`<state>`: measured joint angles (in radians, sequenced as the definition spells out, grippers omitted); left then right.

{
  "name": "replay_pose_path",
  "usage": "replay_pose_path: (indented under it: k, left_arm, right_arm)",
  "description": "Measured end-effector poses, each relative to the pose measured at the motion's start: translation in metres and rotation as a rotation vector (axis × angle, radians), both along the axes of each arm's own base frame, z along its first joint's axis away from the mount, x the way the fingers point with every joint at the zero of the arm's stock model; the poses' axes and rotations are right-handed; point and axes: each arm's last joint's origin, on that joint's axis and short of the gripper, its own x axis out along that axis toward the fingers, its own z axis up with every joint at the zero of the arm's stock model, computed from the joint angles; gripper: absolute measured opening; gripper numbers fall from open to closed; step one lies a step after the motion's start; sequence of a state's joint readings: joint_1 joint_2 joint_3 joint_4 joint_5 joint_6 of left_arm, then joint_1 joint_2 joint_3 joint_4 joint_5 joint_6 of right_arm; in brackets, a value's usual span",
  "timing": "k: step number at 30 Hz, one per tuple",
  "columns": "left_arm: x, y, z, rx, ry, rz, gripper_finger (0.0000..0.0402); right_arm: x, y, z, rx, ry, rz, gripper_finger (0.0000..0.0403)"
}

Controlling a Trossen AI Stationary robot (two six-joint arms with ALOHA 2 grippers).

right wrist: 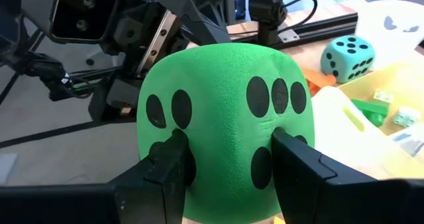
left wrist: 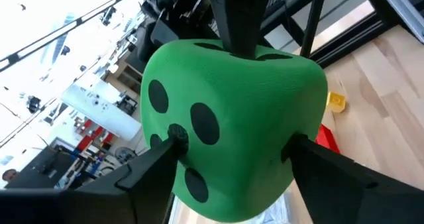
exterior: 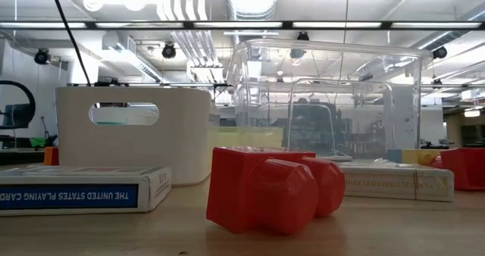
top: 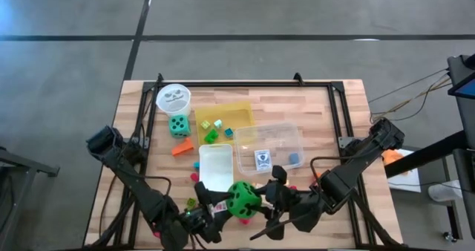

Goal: Pick & Place Toys
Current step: Put the green dice into the white bin

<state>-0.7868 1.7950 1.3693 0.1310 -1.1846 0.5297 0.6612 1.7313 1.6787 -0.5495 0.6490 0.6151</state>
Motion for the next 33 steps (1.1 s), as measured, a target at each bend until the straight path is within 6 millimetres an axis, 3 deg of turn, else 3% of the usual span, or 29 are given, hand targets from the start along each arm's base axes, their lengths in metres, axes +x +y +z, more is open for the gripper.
replay_pose_path:
  k: [7,14,17,25,33]
  left_arm:
    - [0.002,-0.003,0.006,-0.015,-0.023,-0.084,0.0191]
    - [0.003,-0.004,0.014,0.010,-0.044,-0.113,0.0169]
    - [0.004,-0.004,0.014,0.002,-0.050,-0.119,0.0121]
    - [0.004,-0.005,0.013,0.004,-0.035,-0.171,0.0115]
    - [-0.001,0.001,0.016,-0.037,0.000,-0.167,0.0115]
  right_arm:
    - [0.005,0.000,0.002,0.032,-0.018,0.061,0.0162]
    - [0.007,0.000,0.003,0.035,-0.038,0.074,0.0162]
    - [0.007,0.000,0.003,0.036,-0.045,0.078,0.0162]
    - [0.008,0.000,0.002,0.032,-0.045,0.081,0.0166]
    - [0.010,-0.002,-0.002,0.009,-0.043,0.054,0.0302]
